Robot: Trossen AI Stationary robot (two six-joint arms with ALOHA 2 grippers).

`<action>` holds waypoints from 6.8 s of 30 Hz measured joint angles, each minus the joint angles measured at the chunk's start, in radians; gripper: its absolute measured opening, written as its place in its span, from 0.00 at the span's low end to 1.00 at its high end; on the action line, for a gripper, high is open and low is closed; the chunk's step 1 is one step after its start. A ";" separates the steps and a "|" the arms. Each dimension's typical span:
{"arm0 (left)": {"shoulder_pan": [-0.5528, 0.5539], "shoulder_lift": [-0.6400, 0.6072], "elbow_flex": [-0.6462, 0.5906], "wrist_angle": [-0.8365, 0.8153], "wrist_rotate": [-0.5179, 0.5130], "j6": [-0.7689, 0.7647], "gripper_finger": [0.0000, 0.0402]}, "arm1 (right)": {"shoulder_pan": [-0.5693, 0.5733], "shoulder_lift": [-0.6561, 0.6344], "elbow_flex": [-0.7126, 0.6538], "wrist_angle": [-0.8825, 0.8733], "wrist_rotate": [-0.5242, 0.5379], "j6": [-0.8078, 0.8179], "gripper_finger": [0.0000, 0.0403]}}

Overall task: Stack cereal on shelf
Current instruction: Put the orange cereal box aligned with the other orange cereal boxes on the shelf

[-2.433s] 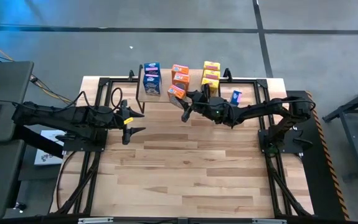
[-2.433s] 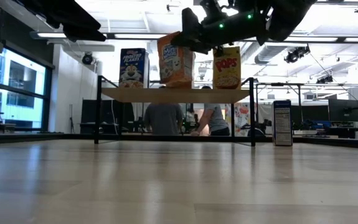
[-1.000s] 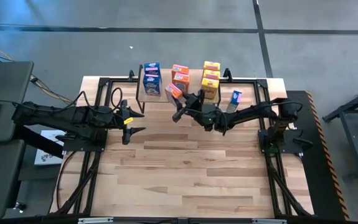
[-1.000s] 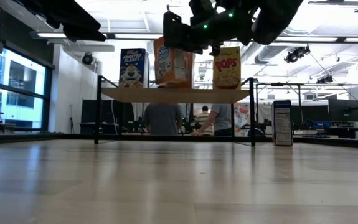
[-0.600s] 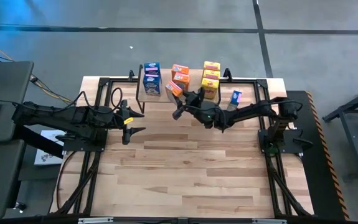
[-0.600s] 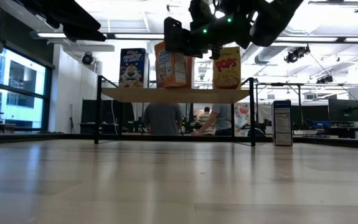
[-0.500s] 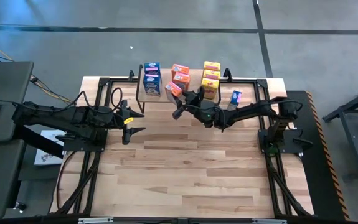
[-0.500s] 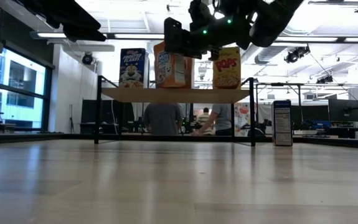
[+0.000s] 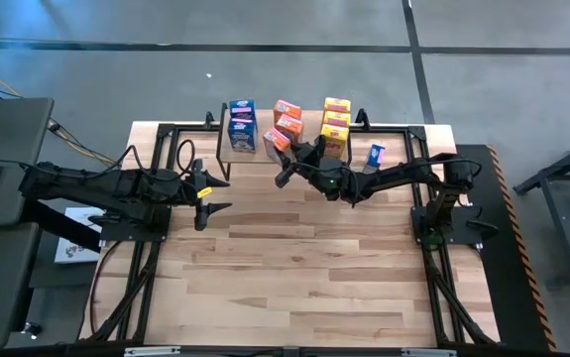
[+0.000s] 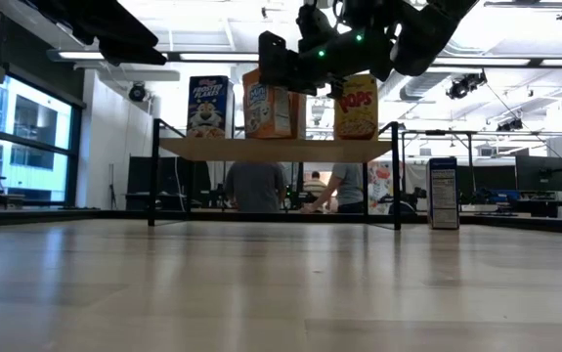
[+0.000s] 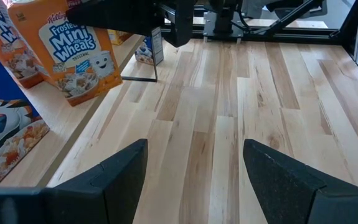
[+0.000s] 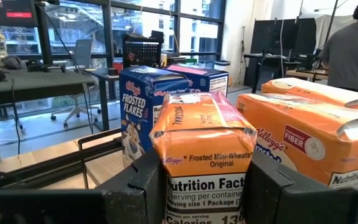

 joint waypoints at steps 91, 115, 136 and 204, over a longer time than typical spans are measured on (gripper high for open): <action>0.000 0.000 0.000 0.000 0.000 0.000 0.64 | 0.128 -0.019 0.000 -0.023 0.347 0.031 0.53; 0.000 0.000 0.000 0.000 0.000 0.000 0.64 | 0.158 0.034 0.051 -0.140 0.077 0.117 0.53; 0.000 0.000 0.000 0.000 0.000 0.000 0.64 | 0.083 0.085 0.094 -0.265 0.077 0.226 0.53; 0.000 0.000 0.000 0.000 0.000 0.000 0.64 | 0.153 0.227 0.333 -0.335 0.244 0.146 0.53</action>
